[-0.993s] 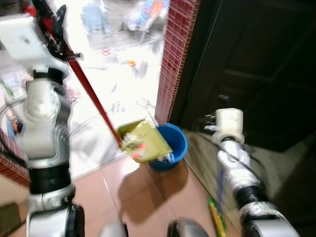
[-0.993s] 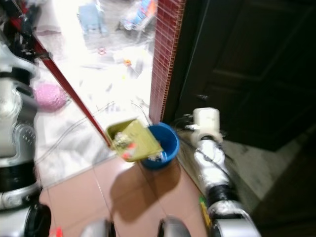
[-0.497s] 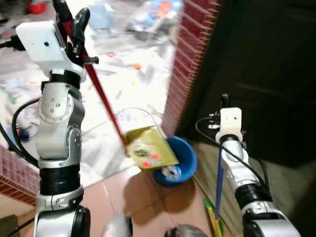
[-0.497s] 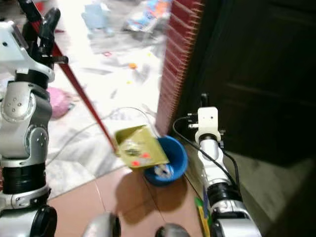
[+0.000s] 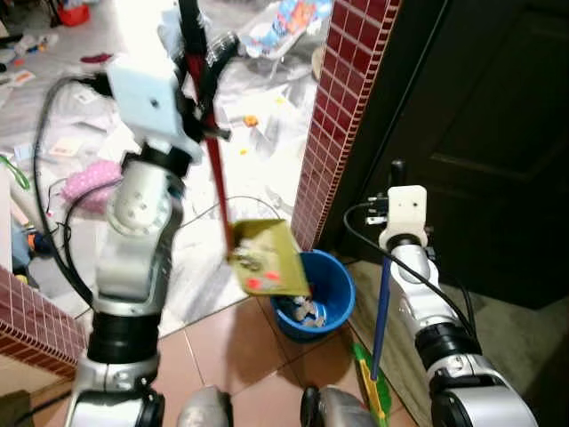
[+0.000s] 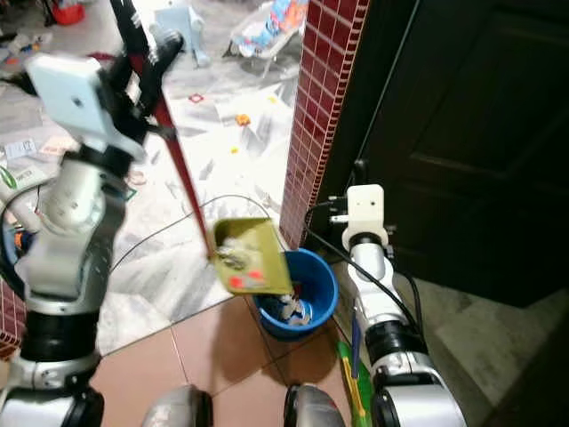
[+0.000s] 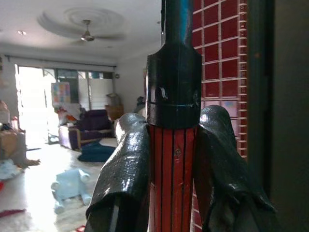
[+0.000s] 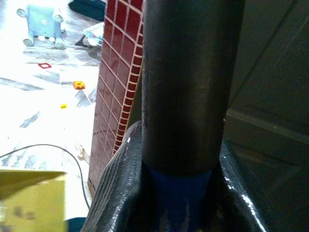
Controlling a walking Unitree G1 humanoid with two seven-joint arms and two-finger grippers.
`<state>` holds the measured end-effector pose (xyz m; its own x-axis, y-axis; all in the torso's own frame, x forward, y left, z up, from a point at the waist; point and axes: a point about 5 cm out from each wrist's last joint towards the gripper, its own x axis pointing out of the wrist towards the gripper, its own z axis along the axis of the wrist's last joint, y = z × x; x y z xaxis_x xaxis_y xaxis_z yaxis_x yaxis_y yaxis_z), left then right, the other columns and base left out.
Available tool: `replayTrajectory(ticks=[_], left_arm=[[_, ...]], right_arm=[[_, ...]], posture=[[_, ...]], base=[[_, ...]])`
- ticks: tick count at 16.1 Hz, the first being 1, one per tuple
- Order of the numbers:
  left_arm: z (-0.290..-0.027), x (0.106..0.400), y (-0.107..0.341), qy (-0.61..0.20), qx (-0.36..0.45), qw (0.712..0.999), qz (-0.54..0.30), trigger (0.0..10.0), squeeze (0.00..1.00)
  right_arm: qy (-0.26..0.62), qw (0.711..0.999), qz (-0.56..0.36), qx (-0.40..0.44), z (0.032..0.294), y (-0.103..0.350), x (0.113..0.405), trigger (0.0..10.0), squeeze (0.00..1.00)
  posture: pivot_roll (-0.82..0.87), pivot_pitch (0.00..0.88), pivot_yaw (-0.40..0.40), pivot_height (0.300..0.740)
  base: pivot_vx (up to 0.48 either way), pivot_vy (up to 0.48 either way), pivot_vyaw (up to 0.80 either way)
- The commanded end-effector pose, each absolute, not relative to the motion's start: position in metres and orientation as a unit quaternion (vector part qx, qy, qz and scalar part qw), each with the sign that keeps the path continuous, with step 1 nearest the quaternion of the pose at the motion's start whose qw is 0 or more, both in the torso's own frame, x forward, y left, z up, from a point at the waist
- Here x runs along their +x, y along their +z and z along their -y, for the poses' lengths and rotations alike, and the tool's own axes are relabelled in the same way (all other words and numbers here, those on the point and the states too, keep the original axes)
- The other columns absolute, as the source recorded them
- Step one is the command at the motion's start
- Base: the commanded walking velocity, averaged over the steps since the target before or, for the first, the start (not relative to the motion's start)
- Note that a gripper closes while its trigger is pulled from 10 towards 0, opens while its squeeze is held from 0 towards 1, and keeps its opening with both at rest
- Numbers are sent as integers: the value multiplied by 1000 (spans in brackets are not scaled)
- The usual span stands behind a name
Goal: Sweep floor
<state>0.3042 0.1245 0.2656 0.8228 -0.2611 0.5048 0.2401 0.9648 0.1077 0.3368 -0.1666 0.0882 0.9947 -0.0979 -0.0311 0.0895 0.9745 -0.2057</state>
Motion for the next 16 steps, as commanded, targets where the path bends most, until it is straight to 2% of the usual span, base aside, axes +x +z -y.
replayTrajectory(ticks=[1, 4, 6, 10, 12, 14, 16], left_arm=[[-117, 298, 279, -149, 26, 941, 303, 10000, 0], [-103, 294, 283, -181, 39, 931, 314, 10000, 0], [-87, 291, 286, -238, 65, 917, 313, 10000, 0], [-50, 272, 262, -357, 66, 890, 277, 10000, 0], [-24, 262, 261, -424, 98, 854, 285, 10000, 0], [-2, 254, 256, -510, 156, 804, 263, 10000, 0], [5, 252, 262, -516, 178, 790, 280, 10000, 0]], right_arm=[[-51, 992, -11, -113, 170, 93, 340, 10000, 0], [-54, 992, -11, -115, 171, 95, 342, 10000, 0], [-56, 992, -1, -116, 172, 101, 345, 10000, 0], [-53, 991, 0, -120, 170, 100, 345, 10000, 0], [-52, 991, -2, -121, 171, 100, 346, 10000, 0], [-51, 991, -6, -122, 169, 98, 347, 10000, 0], [-53, 991, 0, -119, 167, 101, 348, 10000, 0]], posture=[[16, 85, -46, 740], [23, 99, -46, 740], [54, 137, -39, 740], [42, 116, -51, 740], [44, 102, -65, 740], [44, 90, -60, 740], [40, 88, -52, 740]], base=[[0, 0, 0], [0, 0, 0], [0, 0, 0], [0, 0, 0], [0, 0, 0], [0, 0, 0], [0, 0, 0]])
